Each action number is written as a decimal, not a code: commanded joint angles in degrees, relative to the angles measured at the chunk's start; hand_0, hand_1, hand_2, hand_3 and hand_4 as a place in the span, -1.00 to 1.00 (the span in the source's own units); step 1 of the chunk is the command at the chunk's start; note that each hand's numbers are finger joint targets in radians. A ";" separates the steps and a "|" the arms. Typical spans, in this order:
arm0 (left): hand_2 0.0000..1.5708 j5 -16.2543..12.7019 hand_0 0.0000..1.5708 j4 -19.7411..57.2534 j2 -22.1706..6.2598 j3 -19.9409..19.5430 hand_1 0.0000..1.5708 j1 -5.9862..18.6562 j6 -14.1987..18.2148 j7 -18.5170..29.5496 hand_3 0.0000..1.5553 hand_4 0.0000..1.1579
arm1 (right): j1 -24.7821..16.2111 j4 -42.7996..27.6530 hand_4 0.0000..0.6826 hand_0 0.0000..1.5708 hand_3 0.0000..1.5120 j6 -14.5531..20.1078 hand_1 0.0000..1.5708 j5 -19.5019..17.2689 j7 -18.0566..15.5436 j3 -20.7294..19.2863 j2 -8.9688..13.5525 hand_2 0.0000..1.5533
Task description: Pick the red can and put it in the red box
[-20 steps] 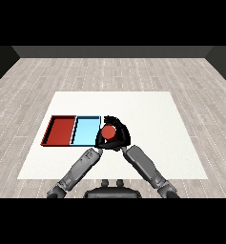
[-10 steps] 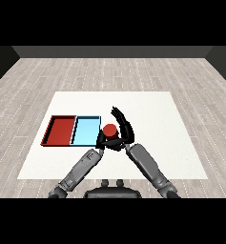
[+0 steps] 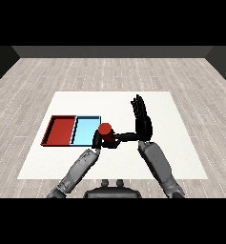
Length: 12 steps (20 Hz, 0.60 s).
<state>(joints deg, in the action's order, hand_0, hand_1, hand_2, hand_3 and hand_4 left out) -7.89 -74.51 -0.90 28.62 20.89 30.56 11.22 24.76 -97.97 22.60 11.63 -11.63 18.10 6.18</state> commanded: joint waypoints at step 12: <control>0.98 4.80 1.00 -15.19 -13.58 -8.45 1.00 -5.38 -2.43 -8.66 0.88 0.92 | -14.45 2.68 -1.00 -1.00 -1.00 -10.13 -1.00 5.76 -7.64 -14.47 6.43 -1.00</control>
<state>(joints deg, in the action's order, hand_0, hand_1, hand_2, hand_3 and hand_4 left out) -4.70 -83.74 -10.44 21.49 17.98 27.99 6.52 12.23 -99.41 14.26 17.87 -16.92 5.66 11.69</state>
